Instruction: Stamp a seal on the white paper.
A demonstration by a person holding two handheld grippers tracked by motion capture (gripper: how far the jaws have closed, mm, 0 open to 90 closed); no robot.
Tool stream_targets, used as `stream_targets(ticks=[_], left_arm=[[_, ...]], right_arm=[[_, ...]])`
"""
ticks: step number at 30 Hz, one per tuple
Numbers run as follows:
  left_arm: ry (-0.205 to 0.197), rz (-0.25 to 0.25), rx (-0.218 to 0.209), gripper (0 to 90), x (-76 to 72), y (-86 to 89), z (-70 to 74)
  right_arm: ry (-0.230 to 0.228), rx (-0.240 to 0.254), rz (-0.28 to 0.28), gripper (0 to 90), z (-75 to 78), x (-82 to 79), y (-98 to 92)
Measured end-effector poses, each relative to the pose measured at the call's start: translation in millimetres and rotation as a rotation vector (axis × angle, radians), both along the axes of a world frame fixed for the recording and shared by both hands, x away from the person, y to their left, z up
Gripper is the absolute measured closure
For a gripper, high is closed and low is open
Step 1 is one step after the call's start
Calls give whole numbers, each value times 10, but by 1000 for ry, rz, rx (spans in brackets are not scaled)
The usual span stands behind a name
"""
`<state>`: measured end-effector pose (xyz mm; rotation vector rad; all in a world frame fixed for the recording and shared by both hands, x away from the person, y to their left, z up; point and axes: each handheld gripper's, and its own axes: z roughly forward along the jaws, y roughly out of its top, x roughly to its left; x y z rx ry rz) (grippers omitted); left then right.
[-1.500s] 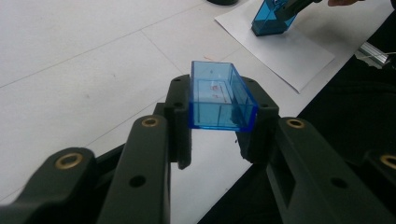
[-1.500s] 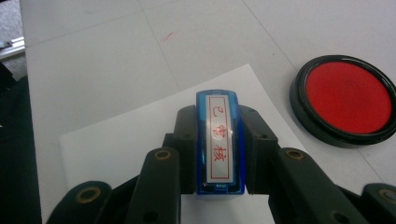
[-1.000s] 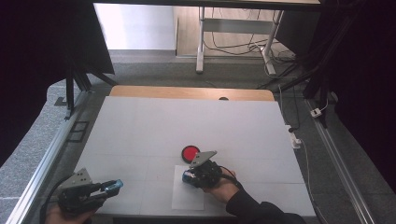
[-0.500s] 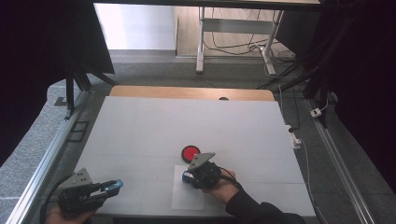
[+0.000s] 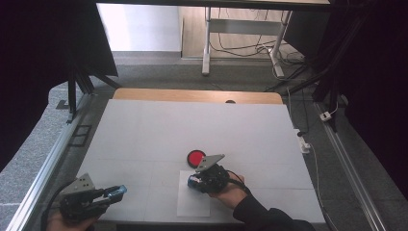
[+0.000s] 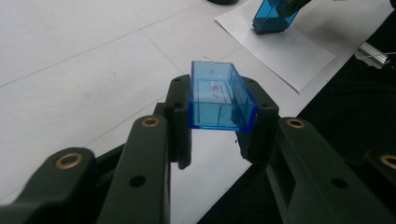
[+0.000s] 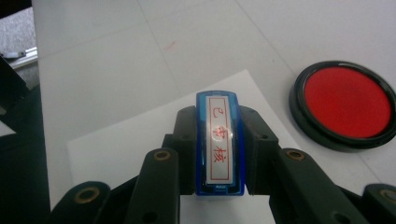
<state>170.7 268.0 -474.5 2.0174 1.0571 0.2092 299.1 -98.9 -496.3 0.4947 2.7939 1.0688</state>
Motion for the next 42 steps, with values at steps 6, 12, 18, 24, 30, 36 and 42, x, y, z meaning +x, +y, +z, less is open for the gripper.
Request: stream_targets(ticks=[6, 12, 18, 24, 30, 36, 42], left_arm=[[-2, 0, 2, 681, -1, 0, 1], [-2, 3, 0, 681, 1, 0, 0], [5, -2, 5, 681, 8, -4, -1], [10, -1, 1, 681, 12, 0, -1], [10, -1, 0, 681, 12, 1, -1], [10, -2, -1, 681, 12, 2, -1], [11, -1, -2, 681, 12, 1, 0]], right_arm=[[-16, 27, -5, 707, 68, -15, -24], [-20, 43, 0, 707, 137, -28, -61], [-22, 76, 10, 707, 210, -44, -109], [-19, 124, 2, 707, 312, -62, -176], [-17, 173, -1, 708, 403, -75, -237], [-32, 207, 5, 708, 490, -103, -278], [-41, 227, 14, 708, 552, -133, -296]])
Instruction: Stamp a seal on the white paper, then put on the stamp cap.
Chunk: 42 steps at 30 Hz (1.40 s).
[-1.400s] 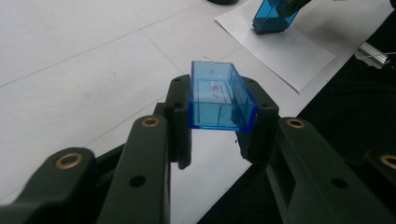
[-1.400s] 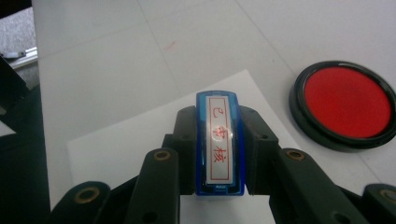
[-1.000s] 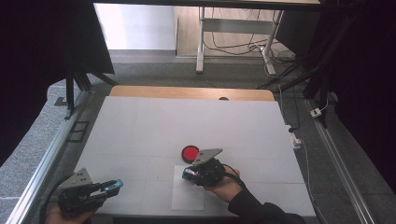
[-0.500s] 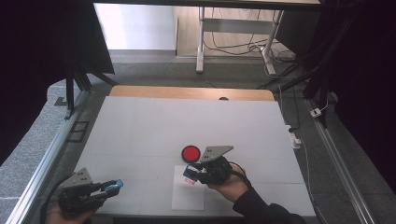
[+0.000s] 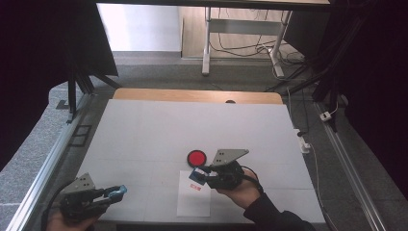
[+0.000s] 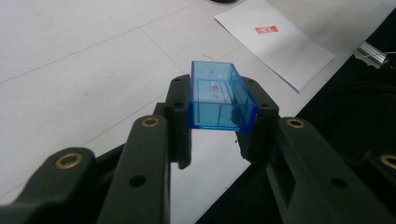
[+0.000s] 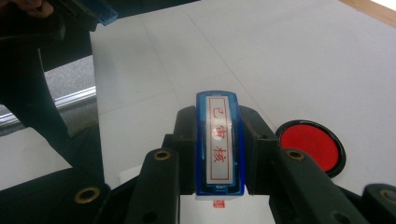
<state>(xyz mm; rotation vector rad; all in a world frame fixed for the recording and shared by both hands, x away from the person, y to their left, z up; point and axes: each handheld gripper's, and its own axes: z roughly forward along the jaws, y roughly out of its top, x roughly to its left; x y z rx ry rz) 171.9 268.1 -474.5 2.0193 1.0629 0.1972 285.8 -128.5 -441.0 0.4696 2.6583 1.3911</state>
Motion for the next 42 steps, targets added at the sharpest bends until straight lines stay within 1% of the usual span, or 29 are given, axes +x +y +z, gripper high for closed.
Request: stream_targets(ticks=[3, 5, 8, 11, 15, 18, 21, 23, 24, 27, 31, 33, 36, 38, 42], left_arm=[[-5, -2, 5, 681, -5, -5, 4], [-6, -2, 7, 681, -5, -7, 5], [-8, -3, -10, 681, 1, 0, 9], [-11, -8, -10, 681, 14, -15, 14], [-17, -34, -7, 681, 35, -54, 30], [-28, -58, -16, 681, 62, -88, 50], [-39, -92, -32, 681, 93, -131, 78], [-45, -122, -51, 682, 122, -172, 101], [-47, -133, -55, 682, 133, -187, 107], [-52, -172, -67, 682, 179, -263, 127], [-53, -230, -66, 682, 239, -371, 127], [-52, -256, -57, 682, 268, -422, 128], [-56, -293, -55, 682, 318, -490, 136], [-57, -323, -66, 682, 360, -539, 139], [-51, -364, -92, 682, 442, -608, 140]], right_arm=[[-7, 3, 5, 708, 17, -11, -2], [-4, 10, 8, 708, 30, -18, -4], [-4, 24, 9, 708, 53, -22, -7], [-1, 33, 11, 708, 69, -21, -16], [8, 37, 17, 709, 92, -16, -29], [13, 46, 23, 709, 111, -16, -33], [16, 54, 26, 708, 133, -20, -42], [16, 65, 29, 708, 152, -22, -55], [22, 75, 31, 709, 162, -22, -64], [21, 82, 34, 708, 181, -22, -85], [17, 94, 41, 709, 195, -29, -100], [12, 93, 46, 709, 205, -38, -101], [10, 96, 57, 709, 214, -51, -102], [9, 100, 60, 708, 217, -59, -100], [14, 105, 67, 709, 227, -66, -110]])
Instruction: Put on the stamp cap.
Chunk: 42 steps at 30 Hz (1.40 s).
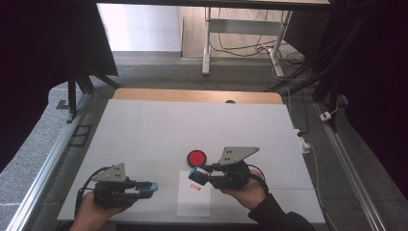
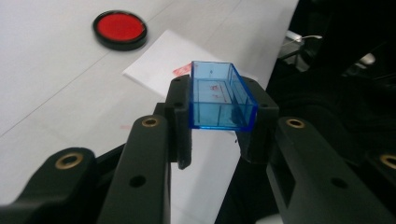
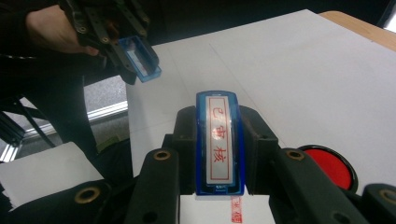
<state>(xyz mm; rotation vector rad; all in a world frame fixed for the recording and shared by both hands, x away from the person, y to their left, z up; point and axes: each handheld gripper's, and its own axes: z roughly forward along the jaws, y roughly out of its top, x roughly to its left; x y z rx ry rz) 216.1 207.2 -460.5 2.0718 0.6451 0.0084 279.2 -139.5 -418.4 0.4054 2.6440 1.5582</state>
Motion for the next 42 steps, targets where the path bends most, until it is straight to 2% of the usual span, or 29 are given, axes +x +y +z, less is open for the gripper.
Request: stream_targets(ticks=[3, 7, 11, 16, 20, 29, 33, 42], left_arm=[[10, -29, -23, 683, 64, -59, -1], [12, -68, -31, 685, 143, -145, -3], [-7, -122, -39, 685, 221, -242, -11], [-37, -180, -26, 685, 284, -371, -32], [-51, -210, -28, 685, 331, -449, -42], [-50, -292, -29, 685, 454, -632, -75], [-43, -325, -42, 685, 500, -710, -88], [-48, -409, -39, 685, 567, -863, -101]], right_arm=[[0, 7, 6, 709, 9, -5, -3], [-7, 14, 18, 709, 20, -17, 3], [-7, 13, 30, 709, 21, -25, 15], [-6, 14, 46, 709, 25, -28, 22], [-4, 22, 55, 709, 29, -26, 21], [7, 43, 79, 709, 39, -27, 25], [10, 51, 89, 709, 36, -36, 37], [8, 45, 128, 709, 46, -62, 59]])
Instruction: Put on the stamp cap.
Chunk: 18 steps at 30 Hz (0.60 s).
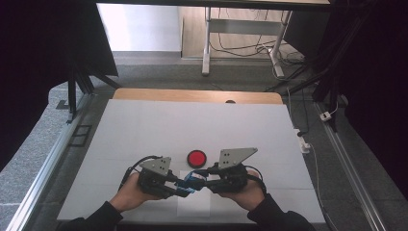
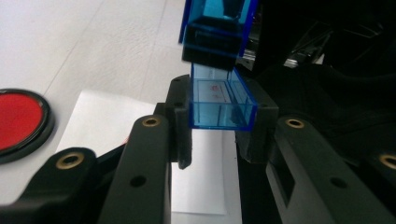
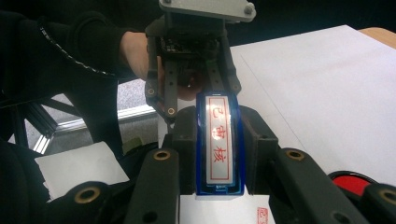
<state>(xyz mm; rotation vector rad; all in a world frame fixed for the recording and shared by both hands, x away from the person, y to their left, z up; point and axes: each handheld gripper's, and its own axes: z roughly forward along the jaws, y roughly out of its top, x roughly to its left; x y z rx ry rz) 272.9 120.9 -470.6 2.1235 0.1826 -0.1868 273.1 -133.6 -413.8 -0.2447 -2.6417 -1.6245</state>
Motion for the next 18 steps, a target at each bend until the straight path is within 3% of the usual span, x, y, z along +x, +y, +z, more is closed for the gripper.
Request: stream_targets(ticks=[18], left_arm=[[-21, -97, -29, 686, 46, -66, 10]], right_arm=[[-1, -5, 55, 709, -10, -36, 43]])
